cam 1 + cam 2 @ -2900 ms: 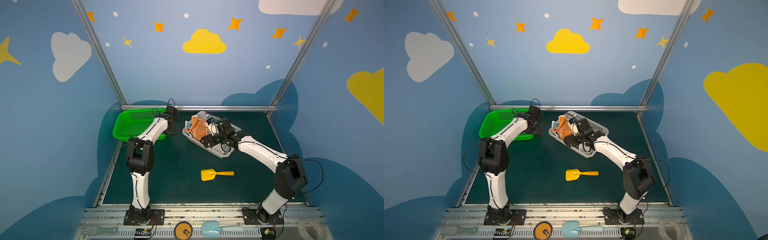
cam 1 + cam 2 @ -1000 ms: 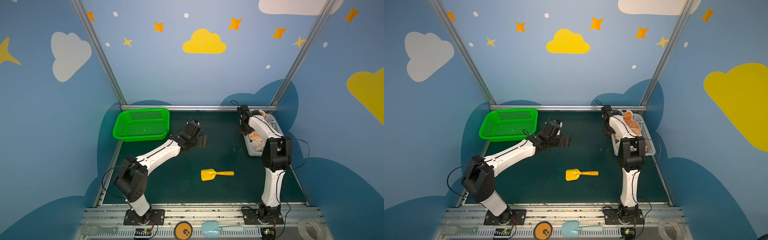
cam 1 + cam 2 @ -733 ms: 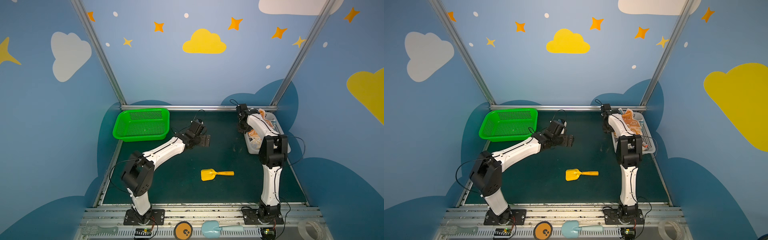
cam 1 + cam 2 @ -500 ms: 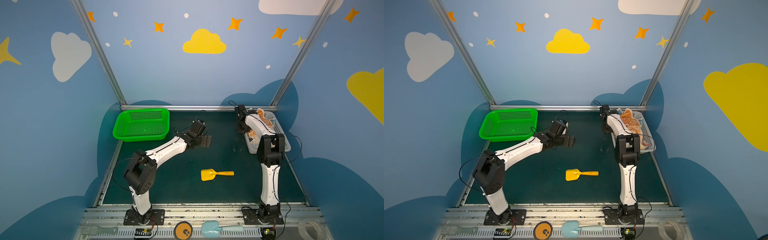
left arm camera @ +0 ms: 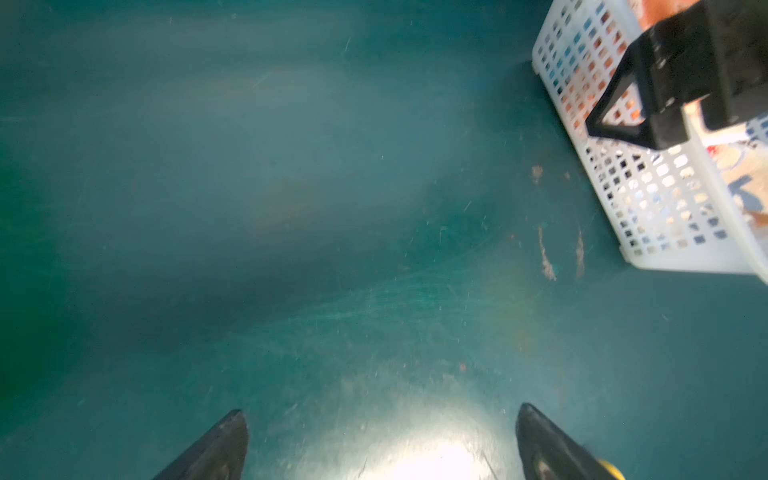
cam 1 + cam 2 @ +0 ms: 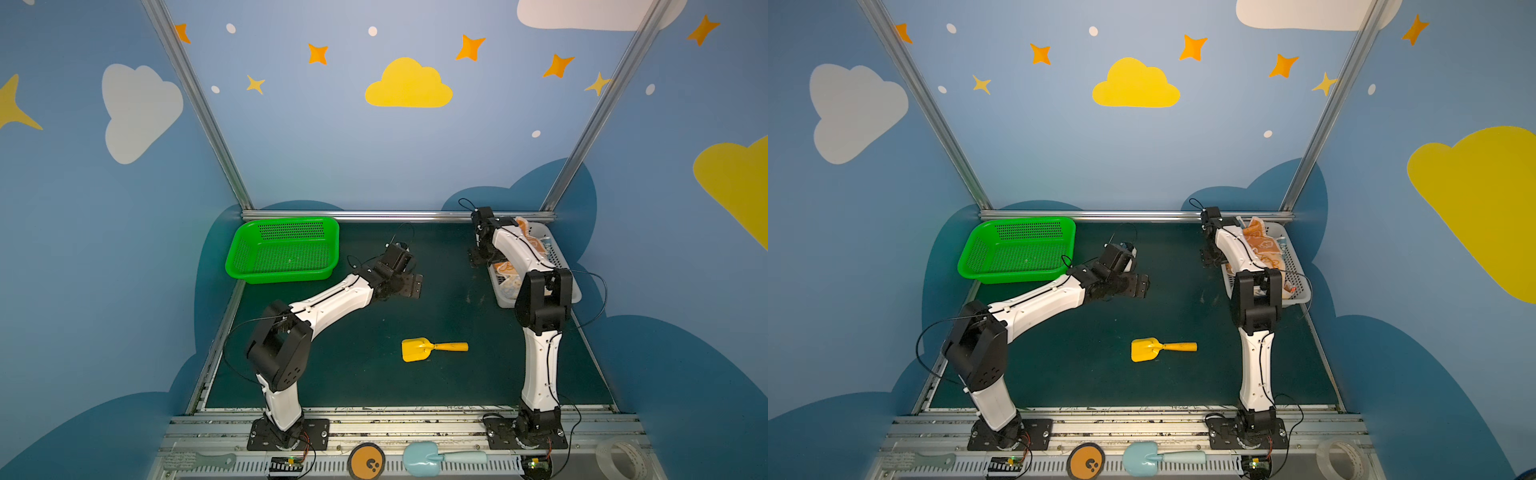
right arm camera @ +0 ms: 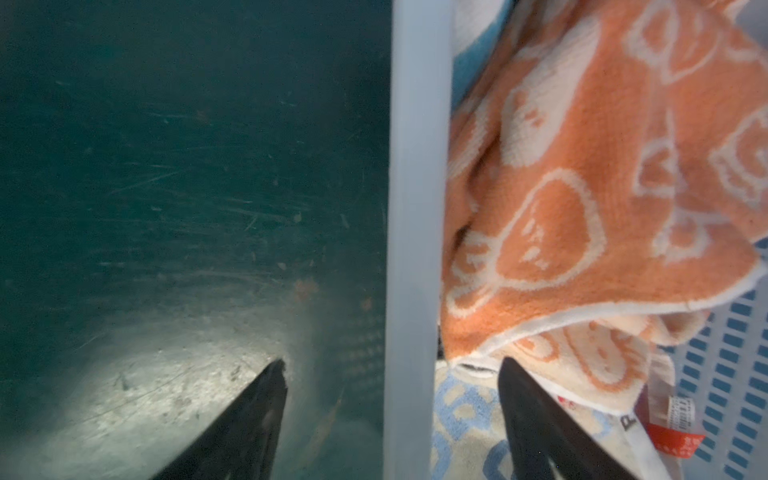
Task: Fold and stack the towels
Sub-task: 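Grasp the orange bunny-print towel in the white basket with the right gripper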
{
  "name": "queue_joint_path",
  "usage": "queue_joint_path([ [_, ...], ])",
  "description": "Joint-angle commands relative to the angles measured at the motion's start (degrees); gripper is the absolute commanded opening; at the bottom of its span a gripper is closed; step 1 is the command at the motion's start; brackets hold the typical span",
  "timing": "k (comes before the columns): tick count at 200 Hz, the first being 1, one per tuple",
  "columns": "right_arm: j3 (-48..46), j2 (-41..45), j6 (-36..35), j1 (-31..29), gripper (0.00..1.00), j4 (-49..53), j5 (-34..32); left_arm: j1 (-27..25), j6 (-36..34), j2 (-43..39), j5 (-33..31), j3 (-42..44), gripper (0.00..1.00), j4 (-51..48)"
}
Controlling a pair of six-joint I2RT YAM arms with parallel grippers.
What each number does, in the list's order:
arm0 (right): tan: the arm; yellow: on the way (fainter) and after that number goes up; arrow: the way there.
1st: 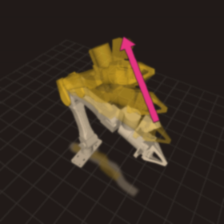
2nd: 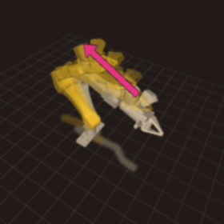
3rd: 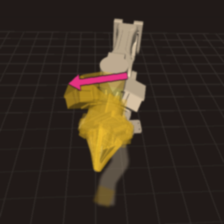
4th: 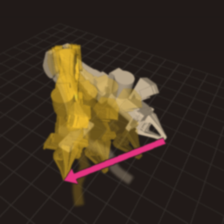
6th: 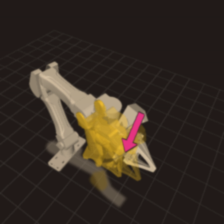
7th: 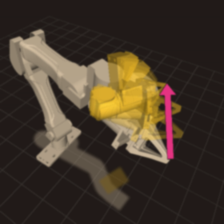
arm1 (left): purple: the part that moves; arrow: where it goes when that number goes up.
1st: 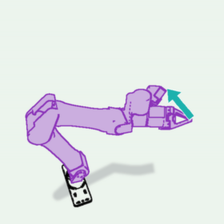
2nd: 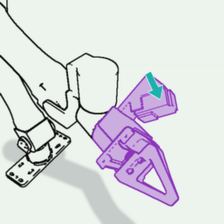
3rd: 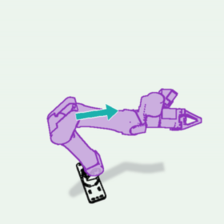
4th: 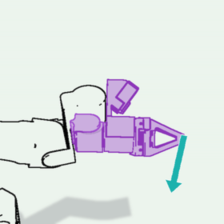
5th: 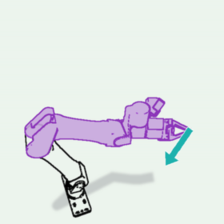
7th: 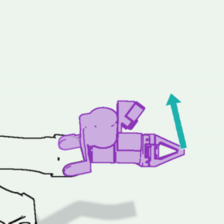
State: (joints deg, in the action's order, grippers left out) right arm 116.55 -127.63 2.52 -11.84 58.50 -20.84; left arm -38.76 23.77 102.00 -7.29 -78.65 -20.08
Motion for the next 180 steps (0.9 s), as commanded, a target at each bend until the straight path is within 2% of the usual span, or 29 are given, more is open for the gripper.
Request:
queue_joint_path([
  [1,-0.8,6.5,2.3,-0.5,0.89,2.1,1.8,-0.3,-0.4,-3.4,0.1,1.7,1.0,0.5],
  [45,-7.5,16.2,4.7,1.3,0.91,-1.6,6.1,-0.5,-1.8,-5.2,-0.2,1.6,1.0,0.5],
  [81,-10.9,19.0,10.8,7.6,0.91,-4.2,10.4,-0.6,-3.3,-3.8,0.3,-2.0,1.0,0.6],
  [121,-9.3,13.6,16.4,13.9,0.91,-5.8,19.7,-0.6,-4.4,0.8,2.3,-6.8,1.0,0.3],
  [143,-4.6,8.3,20.0,15.5,0.9,-4.5,23.6,-0.7,-5.8,3.5,2.6,-9.6,1.0,-0.4],
  [180,4.2,-0.5,20.8,16.1,0.79,-2.7,26.0,-0.7,-8.4,8.0,2.1,-13.9,1.0,-2.1],
])
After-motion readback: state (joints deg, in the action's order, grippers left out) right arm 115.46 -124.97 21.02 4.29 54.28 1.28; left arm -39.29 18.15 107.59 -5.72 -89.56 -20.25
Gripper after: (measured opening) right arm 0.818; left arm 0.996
